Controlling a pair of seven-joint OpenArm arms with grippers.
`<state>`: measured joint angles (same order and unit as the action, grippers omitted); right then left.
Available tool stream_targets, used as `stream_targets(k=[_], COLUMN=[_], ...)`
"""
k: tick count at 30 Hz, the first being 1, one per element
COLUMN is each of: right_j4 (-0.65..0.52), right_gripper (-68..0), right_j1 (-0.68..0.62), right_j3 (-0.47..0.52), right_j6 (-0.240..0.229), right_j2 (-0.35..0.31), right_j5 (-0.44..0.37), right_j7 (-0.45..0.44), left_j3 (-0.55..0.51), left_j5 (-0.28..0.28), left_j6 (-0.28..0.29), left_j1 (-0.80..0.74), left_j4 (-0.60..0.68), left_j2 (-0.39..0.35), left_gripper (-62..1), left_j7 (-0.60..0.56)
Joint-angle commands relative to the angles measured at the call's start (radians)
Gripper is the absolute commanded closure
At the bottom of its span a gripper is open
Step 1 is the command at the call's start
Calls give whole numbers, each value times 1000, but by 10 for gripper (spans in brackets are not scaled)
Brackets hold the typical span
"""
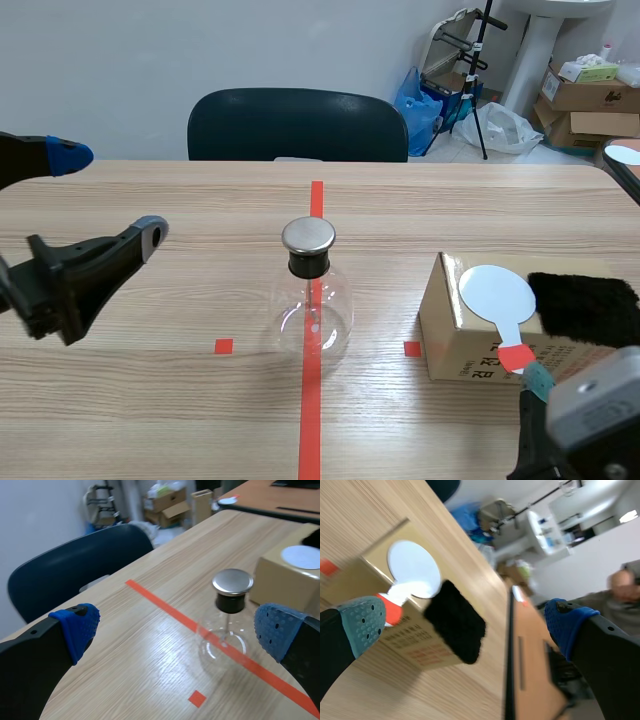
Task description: Do the electroscope experiment
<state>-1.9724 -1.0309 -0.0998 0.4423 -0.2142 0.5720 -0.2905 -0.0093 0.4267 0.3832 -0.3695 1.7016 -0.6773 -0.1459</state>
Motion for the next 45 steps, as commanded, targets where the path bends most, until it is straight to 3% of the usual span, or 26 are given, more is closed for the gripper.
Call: stream_targets(k=[1, 8, 11, 13, 17, 23, 26, 36, 45], right_j4=[-27, -109, -112, -113, -113, -117, -129, -142, -142], right_gripper=[-679, -679, -679, -679, -679, -679, -679, -679, -679], right_j1=[-5, -8, -3, 10, 56, 123, 149, 189, 189], right_j3=[13, 94, 137, 156, 169, 166, 158, 86, 85], right_j6=[-27, -298, -404, -456, -520, -674, -697, -694, -694], right_j2=[-33, -163, -214, -240, -282, -317, -325, -345, -344], right_j5=[-48, -402, -494, -543, -612, -637, -649, -655, -668], right_j7=[-17, -78, -113, -113, -106, -76, -69, -22, -23], left_j3=[11, 16, 17, 17, 16, 15, 10, 3, 3], left_j5=[4, 12, 51, 56, 40, 21, 22, 22, 22], left_j6=[-22, -67, -86, -90, -157, -157, -164, -164, -164], left_j1=[13, 34, 34, 31, -19, -97, -96, -96, -96], left_j4=[6, 69, 120, 151, 193, 206, 206, 206, 206], left_j2=[21, 54, 54, 53, 53, 53, 53, 53, 53], left_gripper=[-623, -623, -623, -623, -623, -623, -623, -623, -623], left_j7=[-10, 19, 89, 121, 108, 34, 30, 34, 34])
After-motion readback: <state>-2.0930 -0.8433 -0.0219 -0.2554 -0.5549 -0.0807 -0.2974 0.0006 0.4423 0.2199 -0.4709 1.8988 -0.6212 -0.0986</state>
